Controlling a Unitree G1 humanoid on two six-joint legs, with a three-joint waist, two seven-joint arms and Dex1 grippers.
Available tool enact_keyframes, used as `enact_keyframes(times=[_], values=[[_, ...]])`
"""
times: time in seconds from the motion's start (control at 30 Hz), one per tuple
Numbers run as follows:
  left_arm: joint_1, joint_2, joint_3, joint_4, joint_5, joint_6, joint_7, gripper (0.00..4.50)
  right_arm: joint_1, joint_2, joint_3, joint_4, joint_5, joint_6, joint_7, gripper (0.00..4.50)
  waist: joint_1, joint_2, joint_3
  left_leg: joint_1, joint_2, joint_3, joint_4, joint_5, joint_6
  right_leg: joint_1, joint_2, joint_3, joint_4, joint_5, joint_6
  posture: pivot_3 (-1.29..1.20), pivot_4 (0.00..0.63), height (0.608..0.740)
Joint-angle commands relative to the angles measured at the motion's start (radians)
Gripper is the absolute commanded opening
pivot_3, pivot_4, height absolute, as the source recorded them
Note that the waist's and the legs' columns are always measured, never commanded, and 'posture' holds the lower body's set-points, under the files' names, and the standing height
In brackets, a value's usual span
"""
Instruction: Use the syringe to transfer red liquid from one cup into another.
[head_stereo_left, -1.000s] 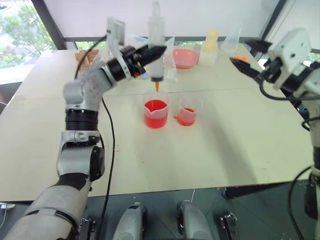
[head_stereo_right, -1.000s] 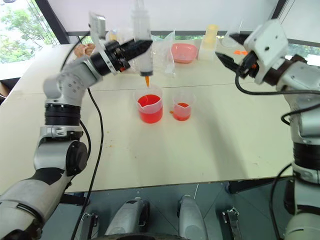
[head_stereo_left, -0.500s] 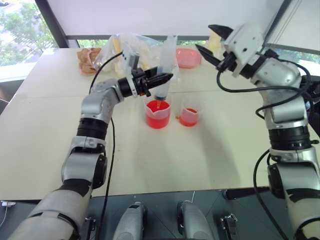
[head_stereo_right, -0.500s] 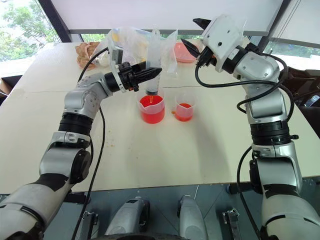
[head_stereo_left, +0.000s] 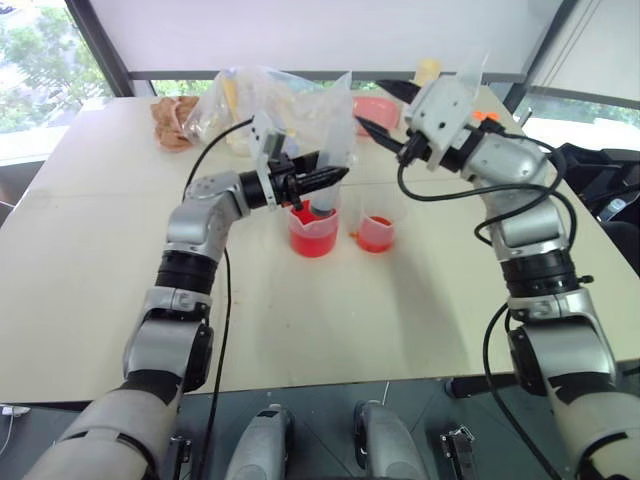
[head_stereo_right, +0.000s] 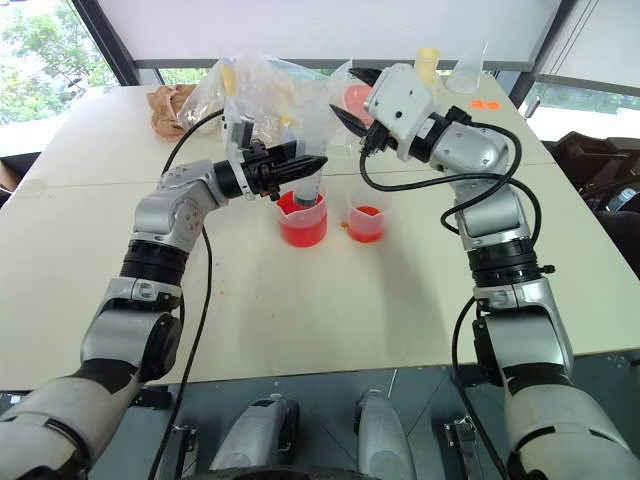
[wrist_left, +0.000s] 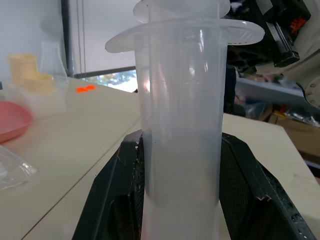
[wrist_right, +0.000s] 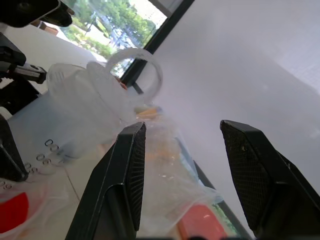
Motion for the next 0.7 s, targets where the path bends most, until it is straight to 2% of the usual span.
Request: enact_keyframes(times=[0.03,0.27,0.37,0.7], values=[[0.0,0.001,-0.01,-0.038,0.017,-0.035,-0.001,1.45,-0.056,0.02,-0.009,-0.001,-0.001,-0.04,0.001,2.46,0.0,0.0,0.0,0.0,0.0,0.0,0.0,0.0,0.0,0.0,0.0,0.0,0.0,0.0,0.0,0.0,0.15,0.74],[-0.009,0.0,-0.009,0.018,0.052,-0.078,0.02,1.45,-0.063,0.049,-0.003,0.0,0.001,-0.054,0.02,2.46,0.001,0.0,0.0,0.0,0.0,0.0,0.0,0.0,0.0,0.0,0.0,0.0,0.0,0.0,0.0,0.0,0.15,0.74],[-0.021,-0.007,0.008,0.051,0.052,-0.093,0.044,1.45,-0.06,0.05,0.006,-0.011,-0.007,-0.048,0.033,1.59,0.0,0.0,0.0,0.0,0.0,0.0,0.0,0.0,0.0,0.0,0.0,0.0,0.0,0.0,0.0,0.0,0.15,0.74],[-0.033,0.003,0.028,0.073,0.034,-0.102,0.043,1.45,-0.035,0.024,-0.023,-0.028,-0.022,-0.034,0.016,1.59,0.0,0.0,0.0,0.0,0.0,0.0,0.0,0.0,0.0,0.0,0.0,0.0,0.0,0.0,0.0,0.0,0.15,0.74]])
